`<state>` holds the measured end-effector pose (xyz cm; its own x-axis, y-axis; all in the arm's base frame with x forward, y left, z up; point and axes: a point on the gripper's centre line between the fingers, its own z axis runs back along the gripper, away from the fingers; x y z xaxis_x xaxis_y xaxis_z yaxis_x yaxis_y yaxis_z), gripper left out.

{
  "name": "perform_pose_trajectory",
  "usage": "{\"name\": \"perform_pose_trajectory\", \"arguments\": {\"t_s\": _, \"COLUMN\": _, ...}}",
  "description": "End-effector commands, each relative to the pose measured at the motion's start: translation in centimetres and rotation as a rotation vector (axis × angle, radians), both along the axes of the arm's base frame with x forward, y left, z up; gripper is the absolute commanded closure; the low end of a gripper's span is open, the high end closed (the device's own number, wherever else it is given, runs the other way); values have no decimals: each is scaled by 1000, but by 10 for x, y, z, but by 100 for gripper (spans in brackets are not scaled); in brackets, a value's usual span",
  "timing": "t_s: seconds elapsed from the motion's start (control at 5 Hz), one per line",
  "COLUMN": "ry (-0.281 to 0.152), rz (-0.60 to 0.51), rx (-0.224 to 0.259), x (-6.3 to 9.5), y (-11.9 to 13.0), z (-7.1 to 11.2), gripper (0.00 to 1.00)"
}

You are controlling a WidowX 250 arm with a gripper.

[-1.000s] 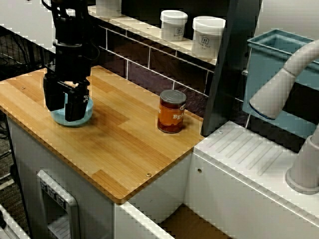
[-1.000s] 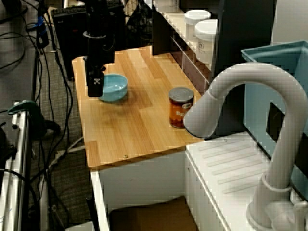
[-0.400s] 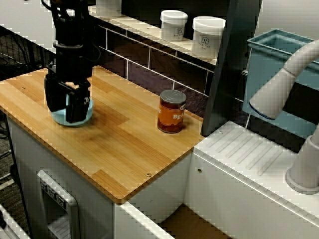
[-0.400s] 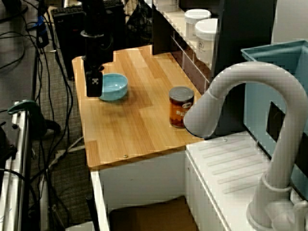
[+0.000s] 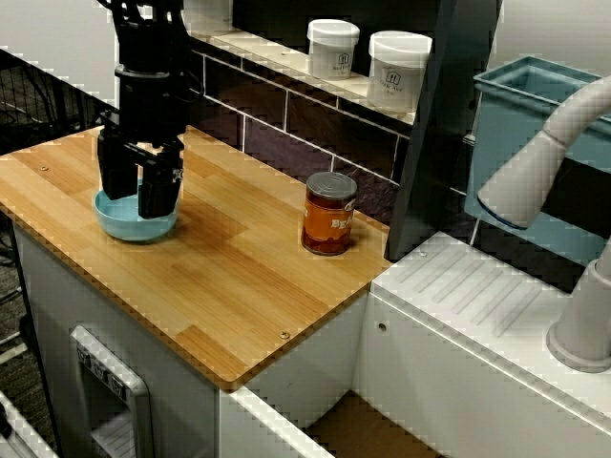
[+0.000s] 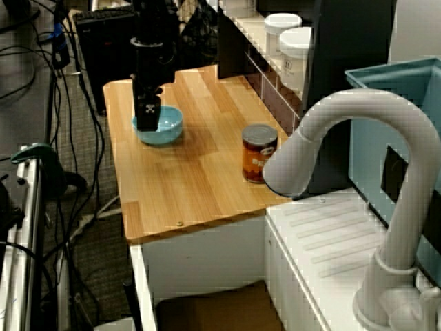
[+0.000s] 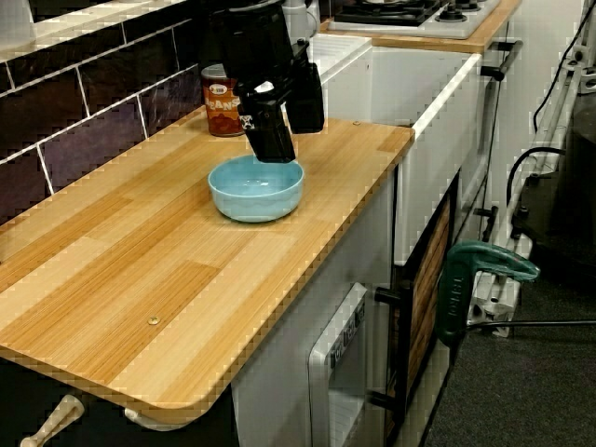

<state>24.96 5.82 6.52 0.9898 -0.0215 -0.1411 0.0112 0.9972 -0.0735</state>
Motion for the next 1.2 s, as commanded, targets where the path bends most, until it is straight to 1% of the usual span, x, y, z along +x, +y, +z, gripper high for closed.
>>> {"name": "perform_pose_trajectory", "arguments": {"t_s": 0.0, "ry": -51, "rz": 31, "rx": 36, "x": 24, "y": 0, "z": -24, "gripper": 0}}
{"name": "perform_pose_trajectory", "arguments": {"t_s": 0.2, "ry": -47, "rz": 43, "rx": 32, "x": 28, "y": -6, "z": -33, "gripper": 0}}
{"name": "perform_pose_trajectory", "arguments": {"t_s": 0.4, "ry": -35, "rz": 43, "rx": 20, "x": 29, "y": -16, "z": -37, "gripper": 0}}
{"name": "perform_pose_trajectory", "arguments": {"t_s": 0.6, "ry": -25, "rz": 29, "rx": 16, "x": 27, "y": -35, "z": -38, "gripper": 0}}
{"name": "perform_pose_trajectory", "arguments": {"t_s": 0.8, "ry": -28, "rz": 14, "rx": 4, "x": 26, "y": -51, "z": -32, "gripper": 0}}
{"name": "perform_pose_trajectory", "arguments": {"t_s": 1.0, "ry": -35, "rz": 4, "rx": 4, "x": 23, "y": -64, "z": -26, "gripper": 0}}
